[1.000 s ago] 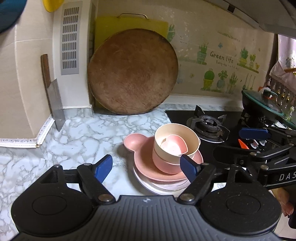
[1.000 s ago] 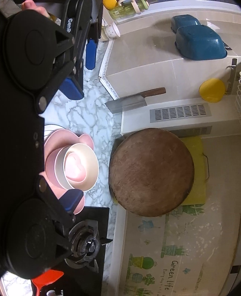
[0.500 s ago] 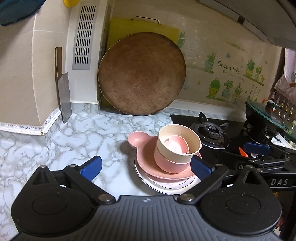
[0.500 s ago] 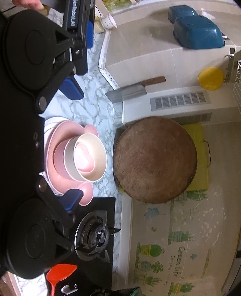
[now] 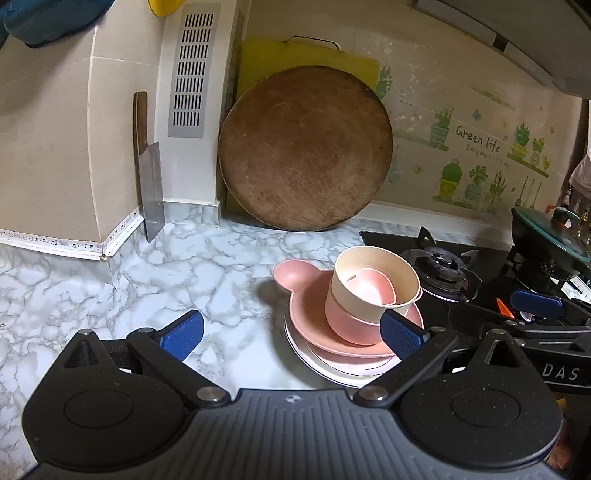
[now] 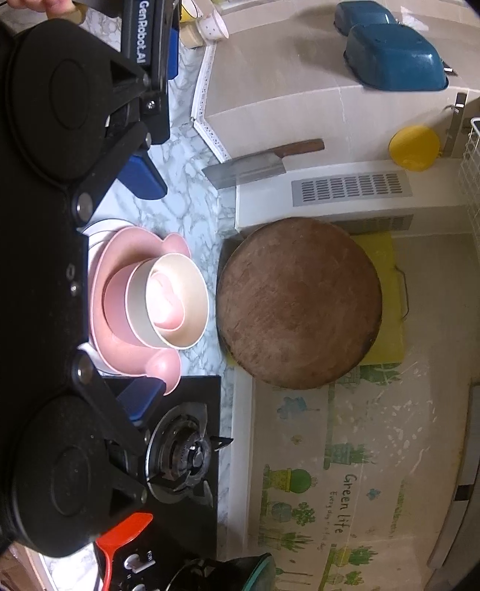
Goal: Organize plates and bowls
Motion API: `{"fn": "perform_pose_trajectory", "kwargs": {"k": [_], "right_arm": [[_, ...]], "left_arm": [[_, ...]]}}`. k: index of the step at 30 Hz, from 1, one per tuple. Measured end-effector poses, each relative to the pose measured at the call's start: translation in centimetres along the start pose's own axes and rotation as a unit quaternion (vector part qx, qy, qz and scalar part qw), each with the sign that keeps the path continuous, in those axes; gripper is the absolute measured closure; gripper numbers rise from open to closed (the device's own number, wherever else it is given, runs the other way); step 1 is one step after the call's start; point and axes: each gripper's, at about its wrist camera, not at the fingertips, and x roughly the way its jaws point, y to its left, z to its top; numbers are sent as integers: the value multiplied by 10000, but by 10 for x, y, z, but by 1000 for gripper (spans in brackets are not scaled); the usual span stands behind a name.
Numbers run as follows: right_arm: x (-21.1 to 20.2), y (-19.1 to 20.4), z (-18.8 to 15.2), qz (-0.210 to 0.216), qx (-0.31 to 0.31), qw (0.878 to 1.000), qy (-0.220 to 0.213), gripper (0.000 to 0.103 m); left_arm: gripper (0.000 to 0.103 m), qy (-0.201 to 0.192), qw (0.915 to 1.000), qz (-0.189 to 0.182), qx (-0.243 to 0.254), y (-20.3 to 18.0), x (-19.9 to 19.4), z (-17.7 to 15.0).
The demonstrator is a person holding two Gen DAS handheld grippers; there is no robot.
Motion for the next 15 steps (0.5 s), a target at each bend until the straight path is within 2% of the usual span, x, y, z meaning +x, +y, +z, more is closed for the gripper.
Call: {"fn": "perform_pose_trajectory", "kwargs": {"k": [15], "right_arm": [[2, 0, 1, -14, 99, 9999, 18, 0]], "left_arm": [[1, -160, 9997, 87, -156, 5, -10, -3]]}}
